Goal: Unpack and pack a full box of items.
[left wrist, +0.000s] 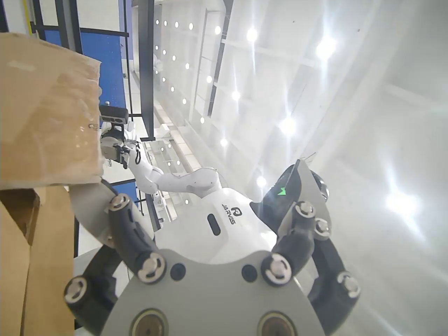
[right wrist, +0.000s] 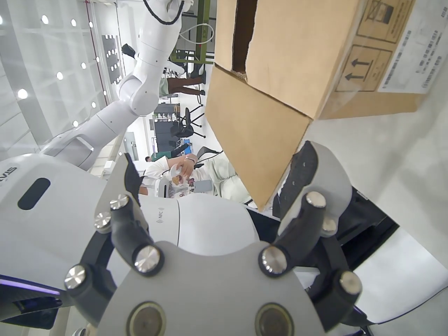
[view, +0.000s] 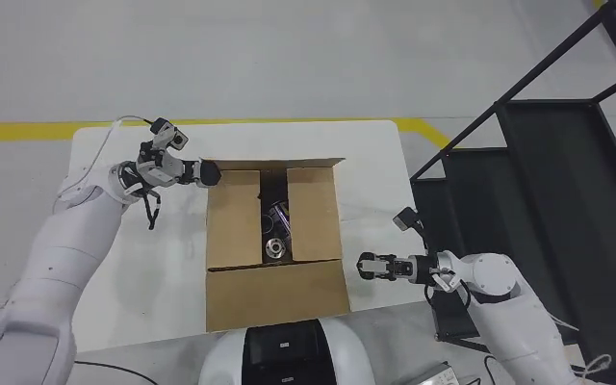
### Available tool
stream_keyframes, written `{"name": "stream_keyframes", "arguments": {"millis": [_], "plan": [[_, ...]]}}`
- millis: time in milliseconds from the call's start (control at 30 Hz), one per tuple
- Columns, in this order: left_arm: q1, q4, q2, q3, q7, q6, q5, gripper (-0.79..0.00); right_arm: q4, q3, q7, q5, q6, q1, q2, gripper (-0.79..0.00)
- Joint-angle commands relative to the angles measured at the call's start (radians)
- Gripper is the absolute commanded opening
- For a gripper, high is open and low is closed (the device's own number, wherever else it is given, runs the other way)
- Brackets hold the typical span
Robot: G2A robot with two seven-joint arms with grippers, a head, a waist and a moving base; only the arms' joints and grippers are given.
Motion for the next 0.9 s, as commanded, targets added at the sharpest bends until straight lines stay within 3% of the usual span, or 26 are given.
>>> {"name": "stream_keyframes", "arguments": {"millis": [0,467,667,867], "plan": [[-0.041,0.070,-0.020,0.024,0.010,-0.047,0.033,0.000,-0.003,0.012,-0.006,0.008,-0.001,-0.010,0.002,0.000],[-0.168,0.351,-0.167,0.120,0.324,-0.270,0.125,0.000,-0.014,0.085,-0.029,0.069,-0.013,-0.069,0.014,0.000],[-0.193,0.439,-0.209,0.146,0.446,-0.292,0.199,0.000,-0.016,0.081,-0.037,0.063,-0.007,-0.070,0.017,0.000],[-0.219,0.499,-0.230,0.181,0.538,-0.283,0.329,0.000,-0.022,0.070,-0.044,0.055,0.004,-0.065,0.019,0.000]]}}
